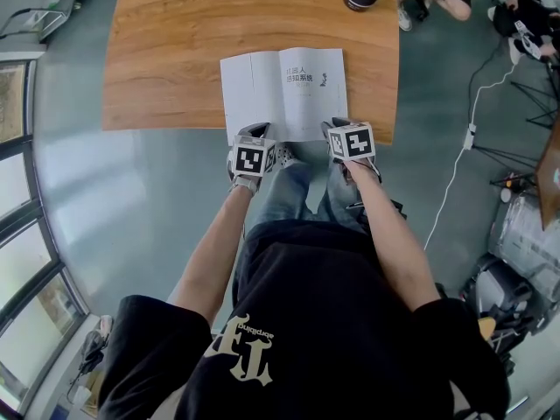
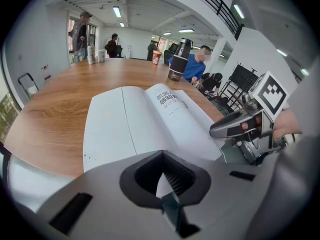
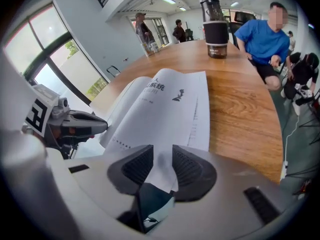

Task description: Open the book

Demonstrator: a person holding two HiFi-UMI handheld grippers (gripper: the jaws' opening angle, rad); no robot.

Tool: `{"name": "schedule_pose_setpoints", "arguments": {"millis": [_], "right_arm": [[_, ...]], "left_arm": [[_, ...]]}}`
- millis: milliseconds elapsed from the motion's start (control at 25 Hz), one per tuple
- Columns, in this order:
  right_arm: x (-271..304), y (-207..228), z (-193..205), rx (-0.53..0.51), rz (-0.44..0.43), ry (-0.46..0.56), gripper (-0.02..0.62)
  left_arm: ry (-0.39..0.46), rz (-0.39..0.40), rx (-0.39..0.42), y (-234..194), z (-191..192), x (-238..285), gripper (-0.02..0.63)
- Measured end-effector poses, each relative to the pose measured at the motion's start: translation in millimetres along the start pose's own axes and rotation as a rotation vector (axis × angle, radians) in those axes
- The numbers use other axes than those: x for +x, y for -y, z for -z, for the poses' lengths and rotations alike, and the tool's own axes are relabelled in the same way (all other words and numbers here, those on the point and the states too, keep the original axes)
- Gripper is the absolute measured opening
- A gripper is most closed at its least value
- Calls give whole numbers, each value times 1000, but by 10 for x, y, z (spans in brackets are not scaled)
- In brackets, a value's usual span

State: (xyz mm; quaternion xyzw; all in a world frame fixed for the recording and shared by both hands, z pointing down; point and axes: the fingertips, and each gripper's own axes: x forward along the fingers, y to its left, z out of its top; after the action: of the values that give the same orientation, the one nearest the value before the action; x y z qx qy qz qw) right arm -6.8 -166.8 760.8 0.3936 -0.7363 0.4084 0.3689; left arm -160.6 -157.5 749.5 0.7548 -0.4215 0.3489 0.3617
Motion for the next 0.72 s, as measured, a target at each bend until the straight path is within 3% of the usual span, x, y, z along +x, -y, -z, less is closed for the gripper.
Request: {"name": "schedule_pose_setpoints", "arguments": {"millis": [400, 720], "right_arm": [[199, -742, -256, -66, -181, 22, 91], [211, -1221, -449, -153, -300, 48, 91]], "left_arm": [[47, 50, 62, 200, 88, -371, 0], [161, 26, 14, 82, -115, -692, -1]]}}
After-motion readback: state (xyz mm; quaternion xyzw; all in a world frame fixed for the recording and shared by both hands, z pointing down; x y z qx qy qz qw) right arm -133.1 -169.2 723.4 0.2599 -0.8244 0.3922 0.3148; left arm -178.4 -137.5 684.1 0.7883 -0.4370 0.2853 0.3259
